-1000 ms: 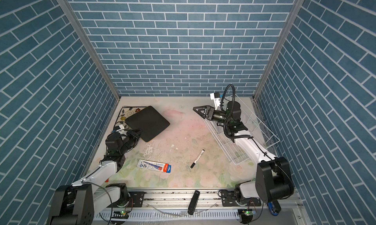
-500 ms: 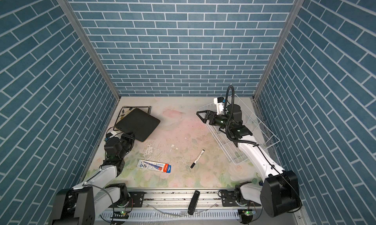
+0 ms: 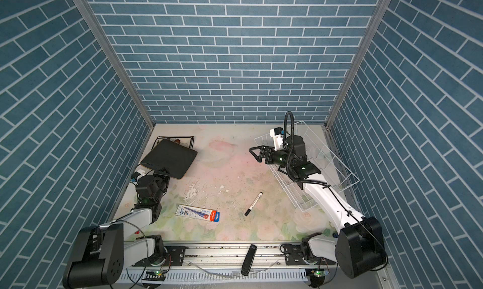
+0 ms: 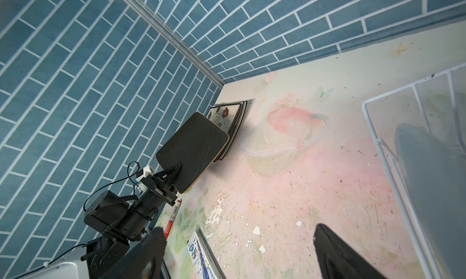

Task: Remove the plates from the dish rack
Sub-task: 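Swing the dark plate with the left gripper over the floral plate stack, then lower the dark plate onto the floral plate with the left gripper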

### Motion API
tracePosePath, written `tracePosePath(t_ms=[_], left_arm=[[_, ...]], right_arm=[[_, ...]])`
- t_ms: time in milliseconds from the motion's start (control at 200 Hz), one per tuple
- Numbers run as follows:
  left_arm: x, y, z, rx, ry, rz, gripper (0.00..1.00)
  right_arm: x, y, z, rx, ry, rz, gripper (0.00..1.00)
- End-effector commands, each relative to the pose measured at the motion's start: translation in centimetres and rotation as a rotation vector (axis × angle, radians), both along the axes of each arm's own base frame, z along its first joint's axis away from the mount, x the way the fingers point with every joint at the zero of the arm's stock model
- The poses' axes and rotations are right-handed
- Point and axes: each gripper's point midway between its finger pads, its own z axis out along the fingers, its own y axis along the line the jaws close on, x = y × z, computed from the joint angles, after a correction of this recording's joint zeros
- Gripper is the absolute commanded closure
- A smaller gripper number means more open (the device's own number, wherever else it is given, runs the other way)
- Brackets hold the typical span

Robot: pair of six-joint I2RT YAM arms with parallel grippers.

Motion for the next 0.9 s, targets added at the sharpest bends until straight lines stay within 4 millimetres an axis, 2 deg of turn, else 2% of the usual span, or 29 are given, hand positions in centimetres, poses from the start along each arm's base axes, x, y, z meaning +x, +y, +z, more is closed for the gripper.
tracePosePath(t_ms=[0, 290, 465, 675, 895], left_arm=[[2.2, 1.1, 8.2, -0.003, -0.330, 0.033, 1.00], [4.7, 2.0, 7.0, -0.095, -0.383, 0.036, 1.00], [5.0, 2.9, 7.5, -0.074, -0.396, 0.064, 1.00], [5.7, 4.1, 5.9, -0.145, -0.366, 0.107, 1.00], [5.9, 4.6, 6.2, -0.134, -0.373, 0.130, 1.00]], right_arm=[[0.6, 0.2, -0.2, -0.049, -0.036, 0.001, 0.07], [0.9, 0.7, -0.6, -0.055, -0.027, 0.017, 0.07], [1.2, 0.7, -0.9, -0.064, -0.015, 0.017, 0.07], [1.5, 0.9, -0.7, -0.064, -0.016, 0.019, 0.07], [1.7, 1.0, -1.0, -0.065, -0.011, 0.016, 0.07]])
